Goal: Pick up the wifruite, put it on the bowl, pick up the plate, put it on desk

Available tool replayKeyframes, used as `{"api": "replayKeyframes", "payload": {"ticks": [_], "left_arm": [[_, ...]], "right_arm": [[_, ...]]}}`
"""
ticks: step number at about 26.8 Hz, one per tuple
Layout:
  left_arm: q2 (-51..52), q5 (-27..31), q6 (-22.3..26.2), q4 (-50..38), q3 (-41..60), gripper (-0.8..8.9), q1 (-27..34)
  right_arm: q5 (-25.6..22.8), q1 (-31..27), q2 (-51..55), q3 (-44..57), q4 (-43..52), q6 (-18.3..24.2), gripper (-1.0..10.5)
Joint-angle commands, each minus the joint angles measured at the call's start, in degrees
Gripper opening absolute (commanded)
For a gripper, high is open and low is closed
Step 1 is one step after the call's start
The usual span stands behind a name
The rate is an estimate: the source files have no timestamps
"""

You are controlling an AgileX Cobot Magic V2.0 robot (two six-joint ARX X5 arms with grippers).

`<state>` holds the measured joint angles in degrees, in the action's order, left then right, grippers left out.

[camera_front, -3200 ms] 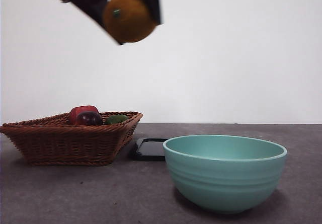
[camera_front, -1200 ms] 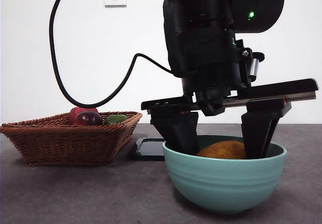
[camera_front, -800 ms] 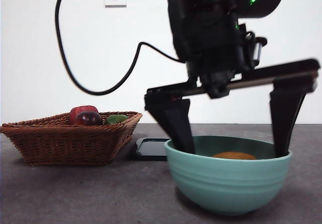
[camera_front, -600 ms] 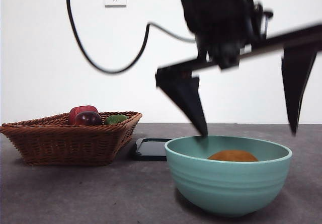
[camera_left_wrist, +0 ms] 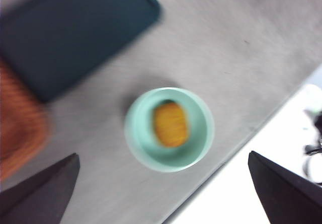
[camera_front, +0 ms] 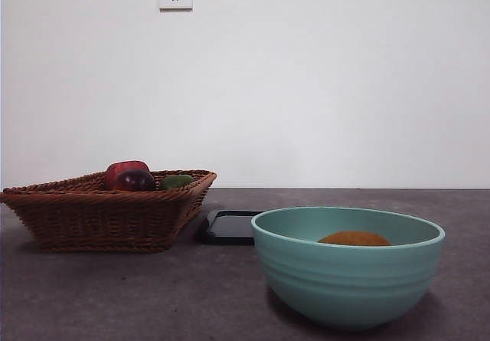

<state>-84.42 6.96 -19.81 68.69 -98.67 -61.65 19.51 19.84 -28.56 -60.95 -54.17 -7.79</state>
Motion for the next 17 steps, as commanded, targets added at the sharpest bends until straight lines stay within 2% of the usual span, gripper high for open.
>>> {"api": "replayKeyframes", "payload": {"ticks": [1, 3, 8, 13, 17], "left_arm": [[4.33, 4.79, 1.20, 3.58, -1.66, 5.35, -0.70], [8.74, 7.19, 1.42, 6.56, -1.57, 5.35, -0.72], [20.22, 7.19, 5.44, 8.61, 2.36, 5.35, -0.72], [28.33, 7.15, 6.75, 8.31, 7.06, 5.31, -0.72], [35.41, 7.15, 5.79, 7.43, 12.63, 5.31, -0.72]], "right_arm": [[0.00, 0.24, -0.09, -1.03, 0.55, -0.50, 5.7], [0.00, 0.24, -0.09, -1.03, 0.55, -0.52, 5.7], [0.00, 0.24, -0.09, -1.03, 0.61, -0.52, 5.7], [0.00, 0.24, -0.09, -1.03, 1.31, -0.50, 5.7], [0.00, 0.24, -0.09, -1.03, 1.46, -0.52, 5.7]]}}
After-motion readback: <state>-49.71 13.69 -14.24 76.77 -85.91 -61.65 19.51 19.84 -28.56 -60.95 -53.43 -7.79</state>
